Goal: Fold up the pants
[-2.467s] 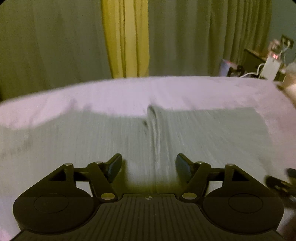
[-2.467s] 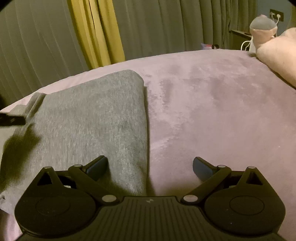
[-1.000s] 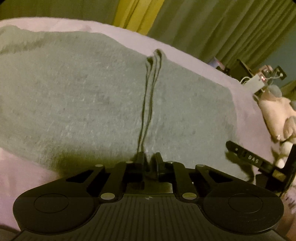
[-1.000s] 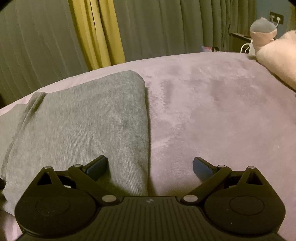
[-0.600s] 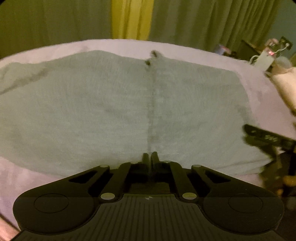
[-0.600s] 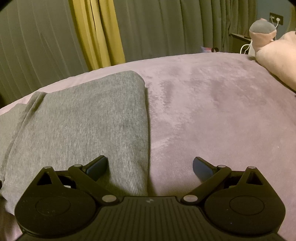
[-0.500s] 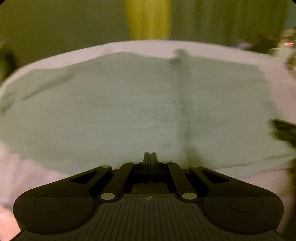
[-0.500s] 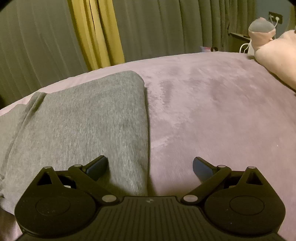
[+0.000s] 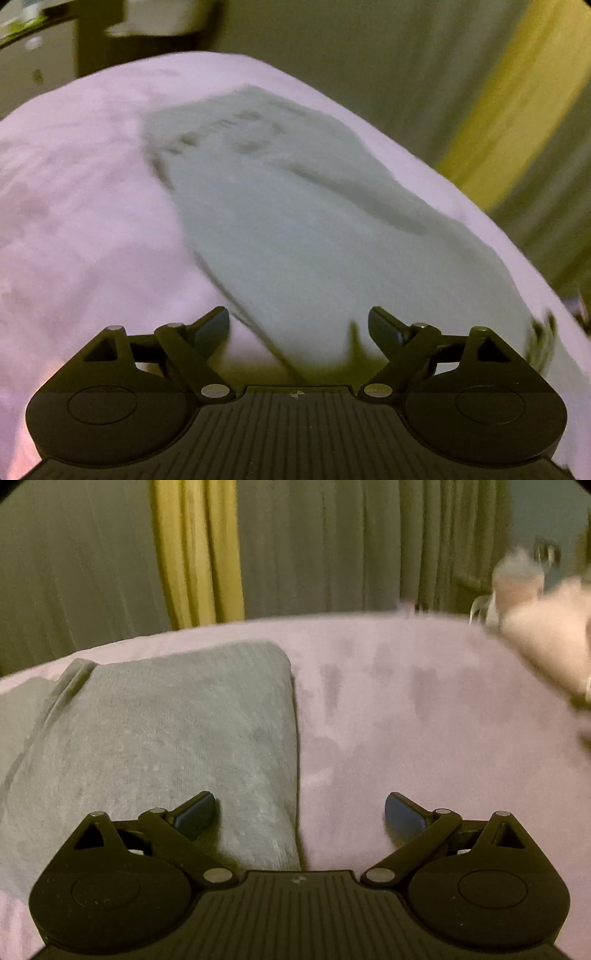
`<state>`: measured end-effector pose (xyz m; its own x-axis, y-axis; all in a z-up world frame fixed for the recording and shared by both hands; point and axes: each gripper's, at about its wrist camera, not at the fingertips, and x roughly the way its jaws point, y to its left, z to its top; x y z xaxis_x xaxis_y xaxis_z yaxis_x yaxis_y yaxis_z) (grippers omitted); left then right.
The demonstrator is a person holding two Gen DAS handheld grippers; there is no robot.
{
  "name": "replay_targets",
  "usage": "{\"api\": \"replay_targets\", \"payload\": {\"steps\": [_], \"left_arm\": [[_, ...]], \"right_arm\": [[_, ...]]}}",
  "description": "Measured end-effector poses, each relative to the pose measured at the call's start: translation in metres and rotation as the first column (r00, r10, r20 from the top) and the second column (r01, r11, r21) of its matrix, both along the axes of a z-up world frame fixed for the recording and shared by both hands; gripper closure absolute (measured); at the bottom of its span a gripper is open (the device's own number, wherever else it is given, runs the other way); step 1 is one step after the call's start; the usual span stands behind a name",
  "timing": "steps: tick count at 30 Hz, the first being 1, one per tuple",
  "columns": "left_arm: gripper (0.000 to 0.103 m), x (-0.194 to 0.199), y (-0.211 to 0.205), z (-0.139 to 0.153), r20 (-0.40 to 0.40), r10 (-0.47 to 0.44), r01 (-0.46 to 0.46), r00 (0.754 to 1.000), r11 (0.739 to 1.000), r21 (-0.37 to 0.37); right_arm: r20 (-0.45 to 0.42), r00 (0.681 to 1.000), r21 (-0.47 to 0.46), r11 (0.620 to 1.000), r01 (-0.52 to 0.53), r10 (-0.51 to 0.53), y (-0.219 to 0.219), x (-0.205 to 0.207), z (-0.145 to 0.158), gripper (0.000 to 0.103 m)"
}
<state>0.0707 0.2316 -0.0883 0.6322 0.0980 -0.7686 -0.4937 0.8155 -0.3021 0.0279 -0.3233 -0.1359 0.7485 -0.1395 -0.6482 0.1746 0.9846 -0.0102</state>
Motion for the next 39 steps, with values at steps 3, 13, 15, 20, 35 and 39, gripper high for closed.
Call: {"api": "replay_targets", "payload": {"steps": [3,13,15,20,35,39], "left_arm": [[0.015,0.005,0.045,-0.009,0.049,0.038,-0.034,0.998,0.997,-0.065],[0.016,0.041,0.114,-0.038,0.17,0.006,0.037,0.985,0.967,-0.252],[0.016,0.05,0.116,-0.039,0.163,0.005,0.036,0.987,0.969,-0.245],[0.01,0.074,0.122,-0.044,0.16,-0.016,0.048,0.987,0.979,-0.2],[0.069,0.059,0.122,-0.014,0.246,0.038,0.01,0.969,0.982,-0.191],[0.071,0.059,0.089,0.031,0.311,-0.078,0.091,0.947,0.995,-0.029]], "right_arm": [[0.049,0.998,-0.068,0.997,-0.046,0.05,0.014,-0.005,0.006,0.004],[-0.04,0.999,0.173,0.985,0.012,-0.006,-0.002,0.013,-0.02,0.004],[-0.032,0.999,0.146,0.989,0.007,-0.002,0.003,0.013,-0.02,0.004],[-0.015,1.0,0.109,0.994,-0.001,0.002,0.01,0.009,-0.021,0.004],[-0.012,1.0,0.101,0.995,-0.003,0.004,0.01,0.008,-0.02,0.004],[-0.019,1.0,0.1,0.995,-0.001,0.003,0.01,0.009,-0.018,0.004]]}}
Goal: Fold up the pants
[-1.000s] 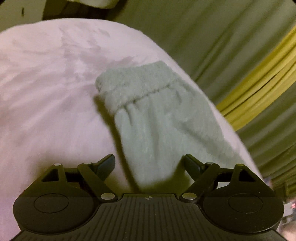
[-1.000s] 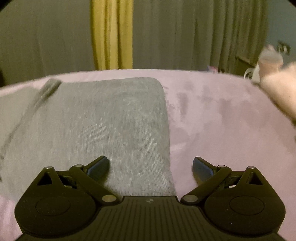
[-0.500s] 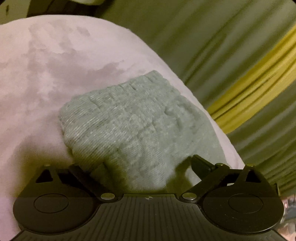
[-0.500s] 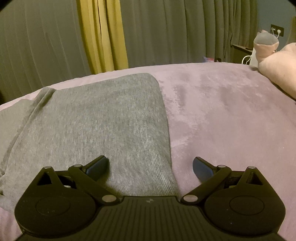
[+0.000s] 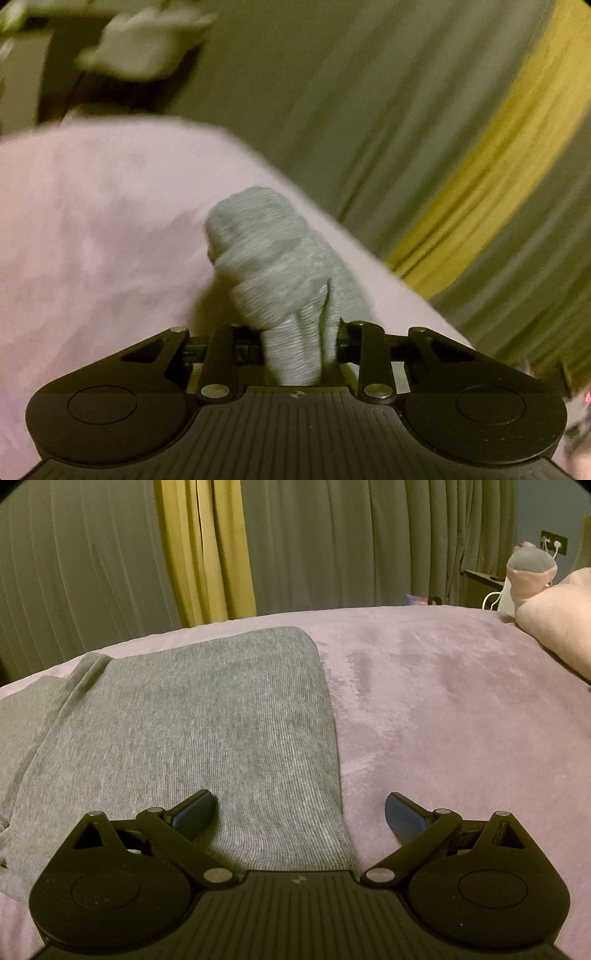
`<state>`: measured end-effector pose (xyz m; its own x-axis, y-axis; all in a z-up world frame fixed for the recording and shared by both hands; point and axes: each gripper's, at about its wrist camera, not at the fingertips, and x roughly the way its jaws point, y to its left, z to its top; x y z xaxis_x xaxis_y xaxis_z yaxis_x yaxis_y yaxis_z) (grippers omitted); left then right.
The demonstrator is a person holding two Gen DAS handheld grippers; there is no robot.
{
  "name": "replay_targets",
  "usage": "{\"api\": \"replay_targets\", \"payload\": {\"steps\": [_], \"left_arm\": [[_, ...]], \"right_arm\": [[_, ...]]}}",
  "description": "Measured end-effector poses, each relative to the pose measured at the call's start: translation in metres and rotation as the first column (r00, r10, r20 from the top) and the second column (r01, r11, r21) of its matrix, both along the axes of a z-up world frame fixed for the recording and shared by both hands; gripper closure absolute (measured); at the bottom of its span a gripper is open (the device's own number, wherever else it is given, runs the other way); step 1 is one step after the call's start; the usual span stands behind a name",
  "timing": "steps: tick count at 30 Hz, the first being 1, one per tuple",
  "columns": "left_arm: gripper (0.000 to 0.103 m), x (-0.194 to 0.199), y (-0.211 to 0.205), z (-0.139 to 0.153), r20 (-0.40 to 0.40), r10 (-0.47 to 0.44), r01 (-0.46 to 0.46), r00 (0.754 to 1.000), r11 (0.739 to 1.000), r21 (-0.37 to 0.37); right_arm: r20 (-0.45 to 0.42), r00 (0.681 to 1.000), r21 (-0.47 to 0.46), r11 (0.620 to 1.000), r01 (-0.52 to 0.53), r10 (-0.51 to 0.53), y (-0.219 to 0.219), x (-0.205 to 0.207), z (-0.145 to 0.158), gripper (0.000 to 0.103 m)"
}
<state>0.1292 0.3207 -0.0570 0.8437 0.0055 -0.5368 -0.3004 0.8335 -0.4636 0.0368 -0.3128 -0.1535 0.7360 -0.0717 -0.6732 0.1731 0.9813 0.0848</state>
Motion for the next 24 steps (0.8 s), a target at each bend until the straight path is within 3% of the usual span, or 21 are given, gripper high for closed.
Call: {"api": "replay_targets", "payload": {"steps": [4,7,9,11,13,16,17,19,21,22,24], "left_arm": [[0.071,-0.013,-0.057,0.056,0.111,-0.106,0.089,0.988,0.985,0.149],[0.071,-0.03,-0.122,0.088,0.204,-0.202,0.156,0.958,0.963,0.22],[0.07,-0.041,-0.178,0.097,0.245,-0.304,0.229,0.92,0.928,0.293],[0.069,-0.048,-0.237,0.091,0.243,-0.413,0.309,0.877,0.875,0.373],[0.064,-0.052,-0.296,0.07,0.167,-0.518,0.421,0.839,0.812,0.405],[0.028,-0.057,-0.374,0.011,-0.064,-0.623,0.587,0.78,0.692,0.421],[0.028,-0.059,-0.395,-0.014,-0.173,-0.649,0.653,0.741,0.637,0.41],[0.028,-0.063,-0.414,-0.044,-0.321,-0.649,0.719,0.69,0.562,0.408],[0.02,-0.074,-0.409,-0.048,-0.329,-0.632,0.703,0.701,0.538,0.464],[0.014,-0.077,-0.4,-0.045,-0.325,-0.634,0.703,0.702,0.543,0.46],[0.008,-0.084,-0.374,-0.034,-0.293,-0.627,0.687,0.722,0.597,0.414]], "right_arm": [[0.006,1.0,0.033,0.999,0.008,-0.008,-0.004,-0.001,0.005,0.004],[0.04,0.999,0.012,1.0,0.029,-0.029,-0.006,-0.003,0.012,0.004],[0.065,0.997,0.03,0.998,0.049,-0.051,-0.011,-0.005,0.016,0.004],[0.084,0.993,0.075,0.994,0.075,-0.081,-0.019,-0.009,0.021,0.004],[0.097,0.99,0.106,0.99,0.089,-0.099,-0.026,-0.013,0.024,0.004],[0.117,0.988,0.116,0.989,0.089,-0.102,-0.033,-0.02,0.032,0.004],[0.124,0.987,0.111,0.99,0.088,-0.101,-0.035,-0.022,0.035,0.004],[0.14,0.985,0.114,0.99,0.084,-0.1,-0.039,-0.028,0.042,0.004],[0.152,0.984,0.142,0.987,0.071,-0.092,-0.042,-0.032,0.047,0.004],[0.156,0.984,0.161,0.985,0.059,-0.085,-0.042,-0.033,0.048,0.004],[0.156,0.985,0.201,0.979,0.038,-0.07,-0.041,-0.033,0.05,0.004]]}}
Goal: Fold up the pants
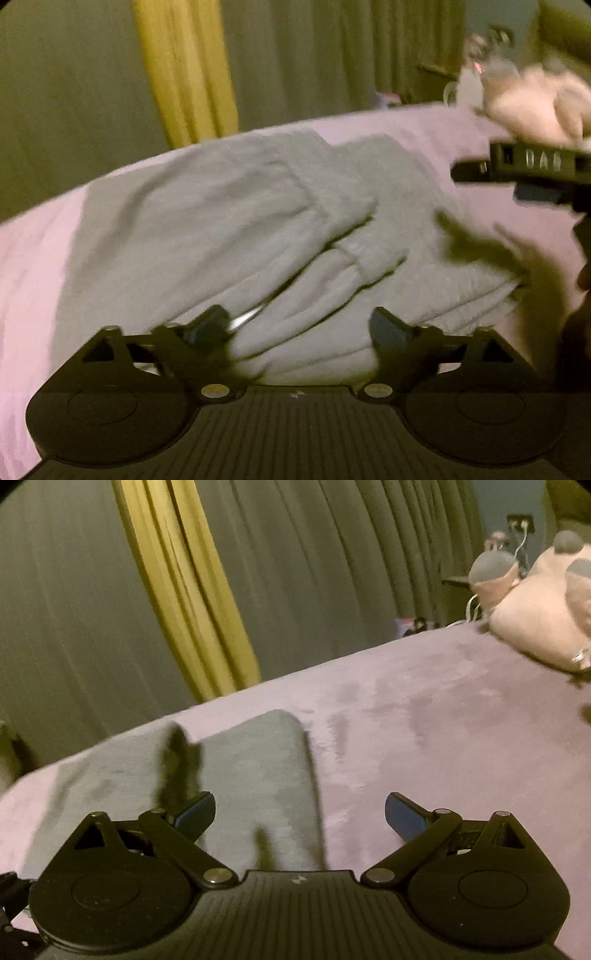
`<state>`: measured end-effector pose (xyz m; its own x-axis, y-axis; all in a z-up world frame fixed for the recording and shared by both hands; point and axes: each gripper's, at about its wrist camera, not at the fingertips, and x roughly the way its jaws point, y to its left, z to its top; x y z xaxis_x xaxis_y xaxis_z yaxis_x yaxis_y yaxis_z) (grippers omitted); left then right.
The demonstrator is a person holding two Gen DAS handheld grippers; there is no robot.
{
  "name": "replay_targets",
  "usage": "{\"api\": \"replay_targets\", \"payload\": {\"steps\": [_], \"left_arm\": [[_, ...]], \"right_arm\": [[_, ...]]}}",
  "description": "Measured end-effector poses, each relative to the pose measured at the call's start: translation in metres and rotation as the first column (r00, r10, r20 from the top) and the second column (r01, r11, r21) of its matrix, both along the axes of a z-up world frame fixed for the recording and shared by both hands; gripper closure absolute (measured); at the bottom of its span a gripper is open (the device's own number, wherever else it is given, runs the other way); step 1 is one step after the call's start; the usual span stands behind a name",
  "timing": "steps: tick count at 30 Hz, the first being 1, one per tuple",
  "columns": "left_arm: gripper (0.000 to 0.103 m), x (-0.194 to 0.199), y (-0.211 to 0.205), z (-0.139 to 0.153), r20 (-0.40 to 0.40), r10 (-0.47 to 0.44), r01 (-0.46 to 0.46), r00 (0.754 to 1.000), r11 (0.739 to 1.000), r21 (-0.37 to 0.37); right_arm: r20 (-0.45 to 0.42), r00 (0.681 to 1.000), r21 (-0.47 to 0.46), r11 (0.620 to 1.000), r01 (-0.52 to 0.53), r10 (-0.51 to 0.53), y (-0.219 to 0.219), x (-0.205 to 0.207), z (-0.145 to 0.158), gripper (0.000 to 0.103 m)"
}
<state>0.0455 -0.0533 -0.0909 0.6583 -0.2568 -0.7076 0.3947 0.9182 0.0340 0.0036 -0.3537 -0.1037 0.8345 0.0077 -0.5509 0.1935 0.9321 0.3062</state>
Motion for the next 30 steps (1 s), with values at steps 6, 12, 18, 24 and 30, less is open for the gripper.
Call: {"api": "replay_targets", "payload": {"steps": [6,12,18,24,30], "left_arm": [[0.006,-0.016,0.091,0.026,0.008,0.324,-0.319,0.946,0.936,-0.145],[0.003,-0.017,0.178,0.005,-0.207,0.6,-0.633,0.773,0.708,-0.313],[0.003,-0.008,0.204,-0.013,-0.305,0.691,-0.755,0.655,0.591,-0.284],[0.003,-0.013,0.198,-0.016,-0.287,0.703,-0.759,0.651,0.599,-0.255],[0.002,-0.006,0.195,-0.015,-0.318,0.701,-0.769,0.638,0.596,-0.229]], "right_arm": [[0.006,0.992,0.146,0.981,-0.129,0.13,0.029,0.012,0.006,0.004],[-0.133,0.976,0.348,0.93,-0.12,0.175,0.043,0.037,-0.024,0.006],[-0.153,0.976,0.343,0.934,-0.096,0.156,0.059,0.046,-0.025,0.014],[-0.157,0.979,0.301,0.951,-0.076,0.128,0.077,0.06,-0.022,0.031],[-0.173,0.973,0.337,0.938,-0.086,0.151,0.069,0.067,-0.025,0.023]]}}
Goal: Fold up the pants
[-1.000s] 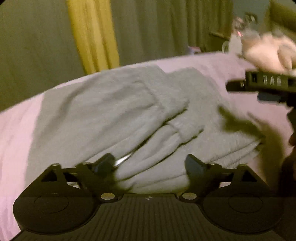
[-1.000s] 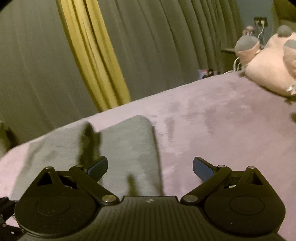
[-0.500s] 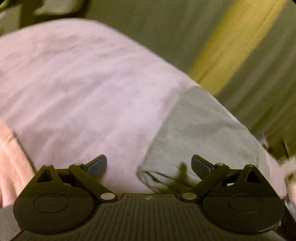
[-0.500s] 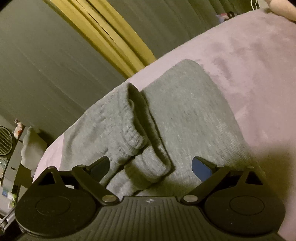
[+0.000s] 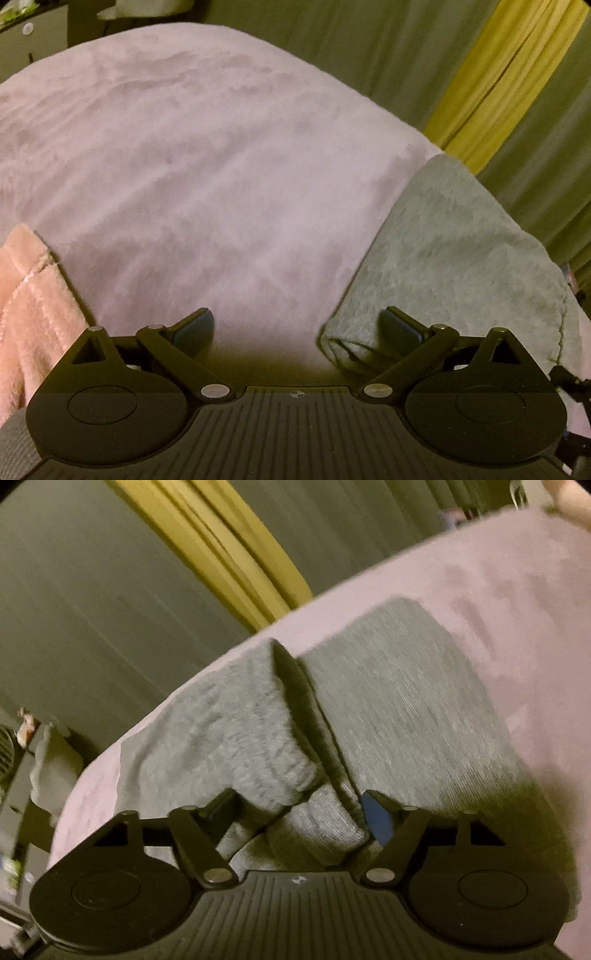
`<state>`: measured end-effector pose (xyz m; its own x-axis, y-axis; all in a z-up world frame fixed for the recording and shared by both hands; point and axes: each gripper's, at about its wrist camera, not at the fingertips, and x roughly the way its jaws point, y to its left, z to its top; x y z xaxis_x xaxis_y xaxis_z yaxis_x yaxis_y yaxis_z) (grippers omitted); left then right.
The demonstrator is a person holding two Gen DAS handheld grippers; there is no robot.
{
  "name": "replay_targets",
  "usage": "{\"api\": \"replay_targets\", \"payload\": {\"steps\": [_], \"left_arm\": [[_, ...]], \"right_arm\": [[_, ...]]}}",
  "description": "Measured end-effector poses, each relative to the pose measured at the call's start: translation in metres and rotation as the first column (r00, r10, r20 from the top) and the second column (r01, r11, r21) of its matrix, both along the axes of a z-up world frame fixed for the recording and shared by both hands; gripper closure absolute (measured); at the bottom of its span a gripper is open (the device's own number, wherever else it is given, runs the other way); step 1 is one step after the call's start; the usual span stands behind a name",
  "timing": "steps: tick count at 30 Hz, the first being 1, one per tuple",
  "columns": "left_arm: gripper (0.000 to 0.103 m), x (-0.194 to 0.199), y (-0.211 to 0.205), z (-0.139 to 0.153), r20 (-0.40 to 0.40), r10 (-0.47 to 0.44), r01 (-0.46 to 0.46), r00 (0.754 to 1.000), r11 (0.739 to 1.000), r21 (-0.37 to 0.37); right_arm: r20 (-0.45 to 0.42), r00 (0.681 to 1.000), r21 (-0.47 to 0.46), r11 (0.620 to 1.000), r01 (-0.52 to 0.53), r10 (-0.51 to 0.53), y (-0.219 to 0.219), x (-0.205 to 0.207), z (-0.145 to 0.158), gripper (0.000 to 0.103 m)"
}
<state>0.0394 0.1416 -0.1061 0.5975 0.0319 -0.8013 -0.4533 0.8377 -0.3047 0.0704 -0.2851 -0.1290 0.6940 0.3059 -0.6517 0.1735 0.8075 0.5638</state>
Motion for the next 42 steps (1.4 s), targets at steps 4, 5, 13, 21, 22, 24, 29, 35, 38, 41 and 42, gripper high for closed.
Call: {"api": "replay_targets", "payload": {"steps": [4,5,13,21,22,24,29,35,38,41,42], "left_arm": [[0.002,0.001,0.001,-0.002,-0.009,0.005,-0.005,1.0,1.0,-0.011],[0.002,0.001,0.001,-0.002,-0.013,0.005,-0.006,1.0,1.0,-0.015],[0.002,0.002,0.002,-0.004,-0.02,0.015,-0.015,1.0,1.0,-0.024],[0.002,0.004,-0.013,-0.003,-0.018,-0.069,0.069,0.997,0.997,0.021],[0.002,0.005,-0.015,-0.002,-0.019,-0.076,0.076,0.997,0.997,0.031],[0.002,0.005,-0.018,-0.002,-0.019,-0.089,0.09,0.996,0.995,0.04],[0.001,0.006,-0.019,-0.003,-0.021,-0.098,0.099,0.995,0.995,0.029],[0.001,0.009,-0.019,-0.005,-0.034,-0.1,0.101,0.994,0.994,0.045],[0.001,0.009,-0.018,-0.004,-0.029,-0.1,0.101,0.995,0.994,0.037],[0.001,0.006,-0.016,-0.003,-0.004,-0.102,0.102,0.995,0.995,0.009],[0.001,0.005,-0.015,-0.002,0.006,-0.105,0.105,0.995,0.995,0.005]], "right_arm": [[-0.015,0.999,0.063,0.997,-0.041,0.042,0.005,0.016,-0.007,0.004],[-0.038,0.998,0.03,0.998,-0.05,0.051,0.01,0.022,-0.006,0.004],[0.023,0.999,0.013,0.999,-0.045,0.045,0.011,0.024,0.016,0.053],[-0.031,0.999,0.212,0.977,-0.022,0.029,-0.005,0.04,-0.011,0.029],[-0.037,0.999,0.234,0.972,-0.014,0.023,-0.006,0.041,-0.012,0.029],[-0.05,0.999,0.266,0.964,-0.004,0.018,0.002,0.046,-0.013,0.028],[-0.047,0.996,0.281,0.958,-0.056,0.072,0.003,0.052,-0.016,0.024],[-0.018,0.994,0.066,0.992,-0.107,0.108,0.031,0.053,-0.002,0.052],[0.02,0.994,0.07,0.992,-0.106,0.104,0.036,0.046,0.01,0.06],[0.101,0.99,0.095,0.989,-0.113,0.103,0.037,0.037,0.036,0.062],[0.134,0.986,0.098,0.989,-0.114,0.1,0.037,0.032,0.048,0.062]]}}
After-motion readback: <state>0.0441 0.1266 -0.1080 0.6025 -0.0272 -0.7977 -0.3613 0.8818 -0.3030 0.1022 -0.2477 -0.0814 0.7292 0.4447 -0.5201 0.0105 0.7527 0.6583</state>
